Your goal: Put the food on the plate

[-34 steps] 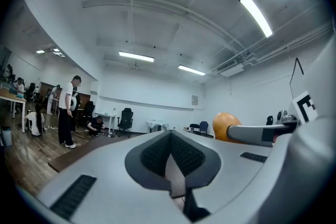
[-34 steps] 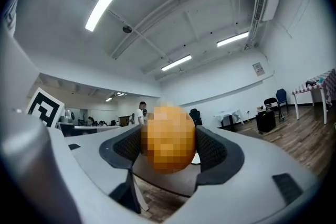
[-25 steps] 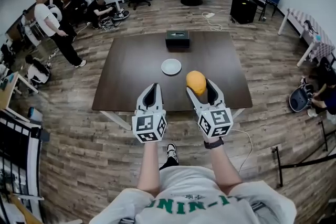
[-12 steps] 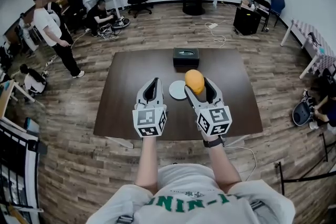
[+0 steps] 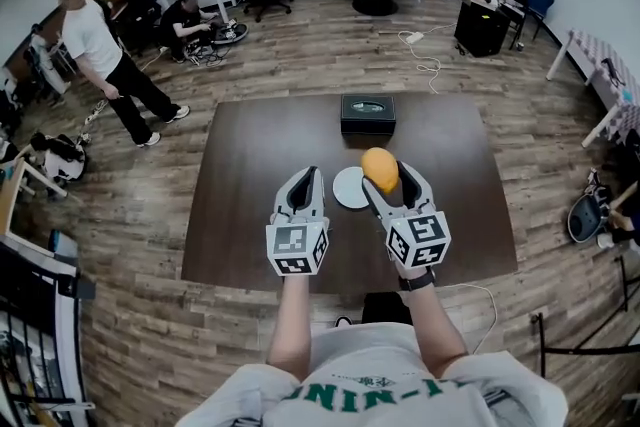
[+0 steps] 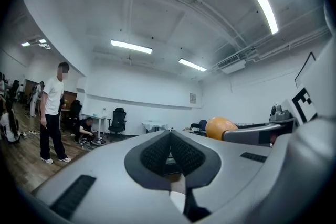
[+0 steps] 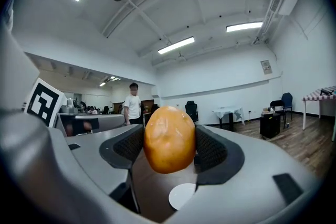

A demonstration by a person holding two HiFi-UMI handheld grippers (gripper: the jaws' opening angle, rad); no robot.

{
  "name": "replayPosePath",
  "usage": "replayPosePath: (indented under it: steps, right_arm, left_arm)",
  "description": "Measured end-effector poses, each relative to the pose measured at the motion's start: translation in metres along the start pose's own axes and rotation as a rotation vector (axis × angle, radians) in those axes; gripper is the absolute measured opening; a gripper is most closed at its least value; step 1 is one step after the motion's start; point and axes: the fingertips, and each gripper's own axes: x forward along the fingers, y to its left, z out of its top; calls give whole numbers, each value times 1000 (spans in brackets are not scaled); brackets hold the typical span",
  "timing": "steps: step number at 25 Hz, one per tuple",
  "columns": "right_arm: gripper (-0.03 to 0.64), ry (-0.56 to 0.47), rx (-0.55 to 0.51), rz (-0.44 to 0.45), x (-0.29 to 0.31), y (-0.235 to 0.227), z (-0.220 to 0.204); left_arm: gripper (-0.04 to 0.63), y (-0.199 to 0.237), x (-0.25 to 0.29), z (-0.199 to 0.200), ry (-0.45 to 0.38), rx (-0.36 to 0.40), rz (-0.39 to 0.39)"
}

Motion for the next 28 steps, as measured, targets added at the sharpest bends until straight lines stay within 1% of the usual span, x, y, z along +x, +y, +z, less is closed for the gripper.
replayPosePath:
  steps: [6,9,12,15,22,28]
  right_arm:
    - [321,103,38,19,56,-42,-36]
    - [321,154,65,32,75,-57,-56]
    - [321,179,83,52,107,-68,-71]
    - [321,220,83,63,133,-80,-95]
    - [321,381,115,85,163,-93,-167]
    - [321,476,128,85,183,-102,-230]
  left_arm:
    - [11,13,57,-44,82,-41,12]
    - [11,16,73,-63,130,-63,27]
    - [11,32,99,-72,144,-61,46]
    - [11,42,123,-98,178,-74,59]
    - [11,52,144,-155,282,-98,60]
    - [11,63,157,-207,351,-141,68]
